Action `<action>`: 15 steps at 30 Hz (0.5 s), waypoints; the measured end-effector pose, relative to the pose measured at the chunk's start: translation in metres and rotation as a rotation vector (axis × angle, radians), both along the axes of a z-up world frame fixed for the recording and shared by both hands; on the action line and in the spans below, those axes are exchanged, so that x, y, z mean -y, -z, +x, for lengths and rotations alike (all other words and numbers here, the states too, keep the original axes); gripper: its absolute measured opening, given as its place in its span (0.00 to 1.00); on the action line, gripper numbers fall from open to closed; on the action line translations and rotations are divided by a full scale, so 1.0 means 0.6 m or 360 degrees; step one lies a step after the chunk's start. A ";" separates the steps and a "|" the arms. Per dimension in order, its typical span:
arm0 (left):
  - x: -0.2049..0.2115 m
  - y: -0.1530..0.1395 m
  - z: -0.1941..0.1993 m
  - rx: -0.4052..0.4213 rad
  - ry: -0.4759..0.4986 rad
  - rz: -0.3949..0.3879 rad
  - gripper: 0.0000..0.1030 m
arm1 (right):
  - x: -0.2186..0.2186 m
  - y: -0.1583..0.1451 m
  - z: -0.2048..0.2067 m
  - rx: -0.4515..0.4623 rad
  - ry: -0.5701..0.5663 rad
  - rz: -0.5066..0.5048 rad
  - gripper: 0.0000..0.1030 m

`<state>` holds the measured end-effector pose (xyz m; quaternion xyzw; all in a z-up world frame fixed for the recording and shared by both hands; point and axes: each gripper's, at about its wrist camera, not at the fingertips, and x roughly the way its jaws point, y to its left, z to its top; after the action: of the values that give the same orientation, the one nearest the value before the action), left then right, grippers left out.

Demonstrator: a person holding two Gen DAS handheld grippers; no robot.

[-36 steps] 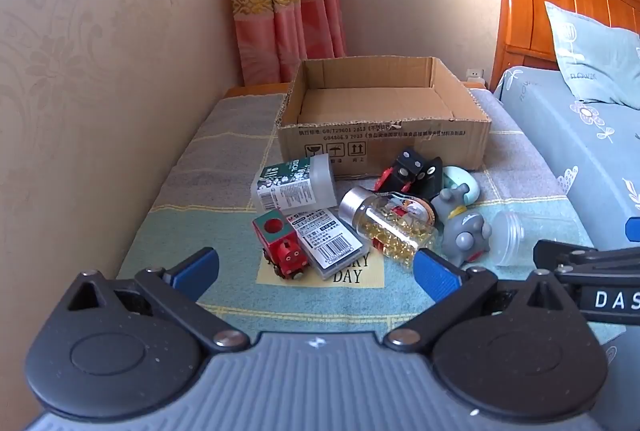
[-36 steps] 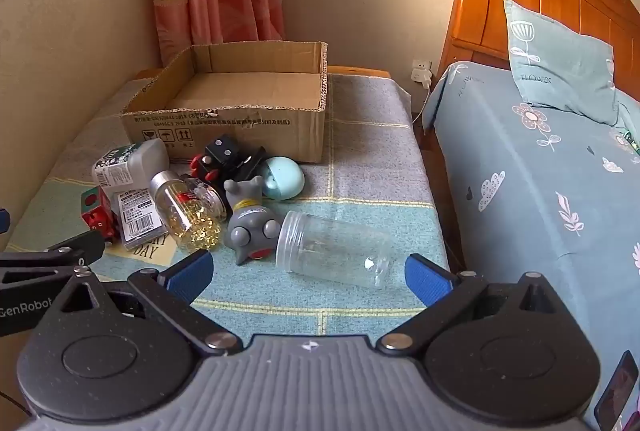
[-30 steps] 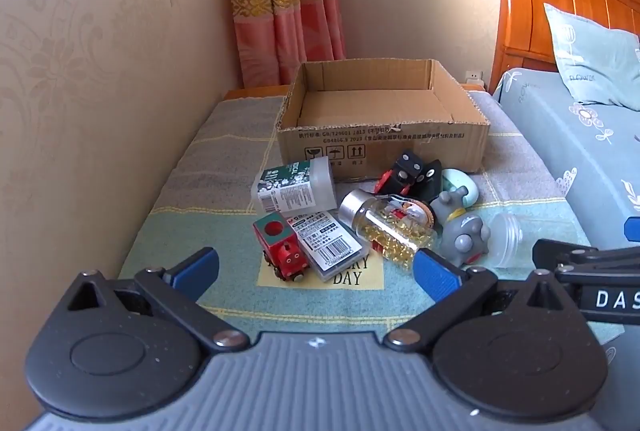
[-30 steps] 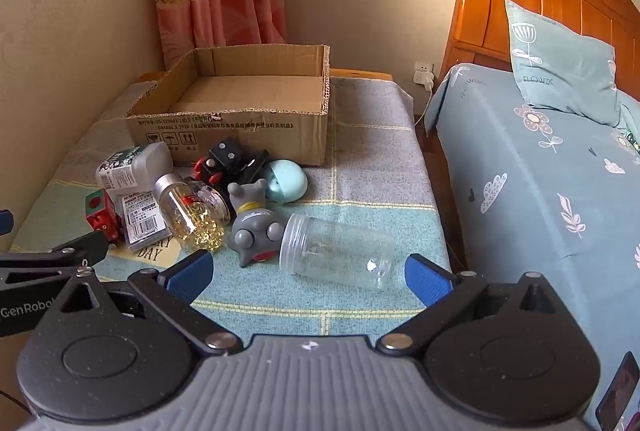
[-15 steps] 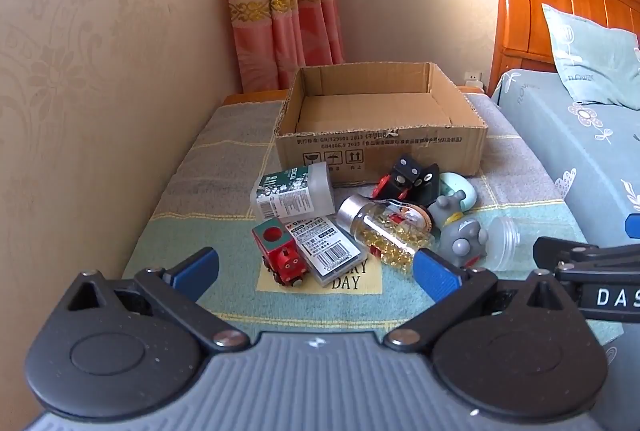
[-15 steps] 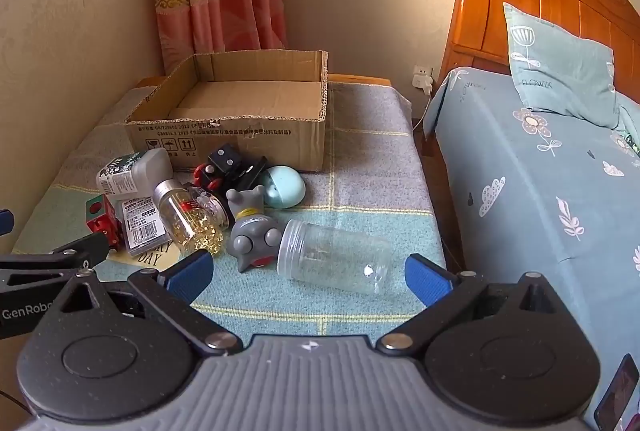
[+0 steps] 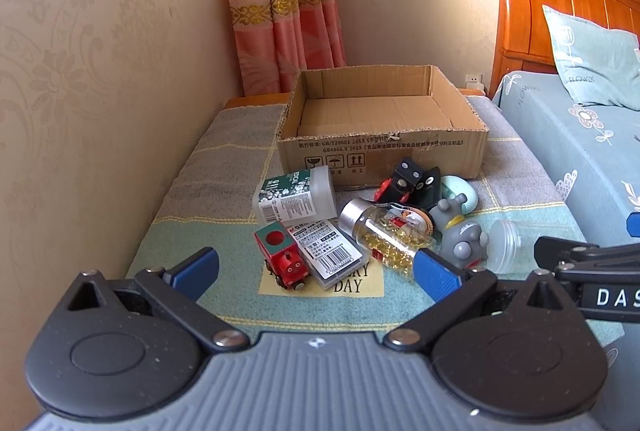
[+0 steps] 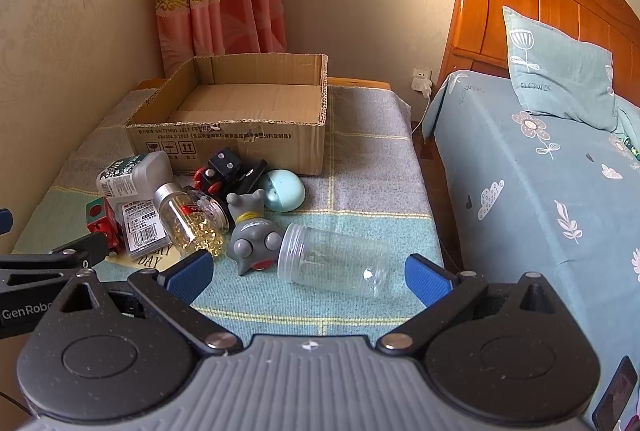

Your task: Organize rigid objects

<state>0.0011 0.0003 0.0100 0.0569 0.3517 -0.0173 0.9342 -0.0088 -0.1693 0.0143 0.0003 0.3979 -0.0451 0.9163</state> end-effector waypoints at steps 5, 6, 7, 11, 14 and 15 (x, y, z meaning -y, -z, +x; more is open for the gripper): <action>-0.001 0.000 0.000 0.0007 0.0002 0.0000 0.99 | -0.001 0.000 -0.003 0.0006 0.0002 0.0005 1.00; -0.001 0.000 0.000 0.0007 0.0003 0.0000 0.99 | -0.001 0.000 -0.003 0.0008 0.0002 0.0003 1.00; -0.001 -0.001 0.000 0.0006 0.0004 0.0001 0.99 | -0.001 0.000 -0.003 0.0009 0.0002 0.0001 1.00; 0.000 0.000 -0.002 0.0010 0.0006 0.0003 0.99 | 0.000 -0.001 -0.004 0.0009 0.0004 -0.0002 1.00; 0.001 0.000 -0.002 0.0011 0.0006 0.0001 0.99 | 0.000 -0.002 -0.005 0.0013 0.0005 0.0001 1.00; 0.001 0.000 -0.002 0.0013 0.0007 -0.0001 0.99 | 0.000 -0.002 -0.005 0.0012 0.0006 0.0003 1.00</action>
<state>-0.0002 -0.0001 0.0101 0.0575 0.3479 -0.0192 0.9356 -0.0115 -0.1693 0.0154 0.0021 0.3944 -0.0466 0.9178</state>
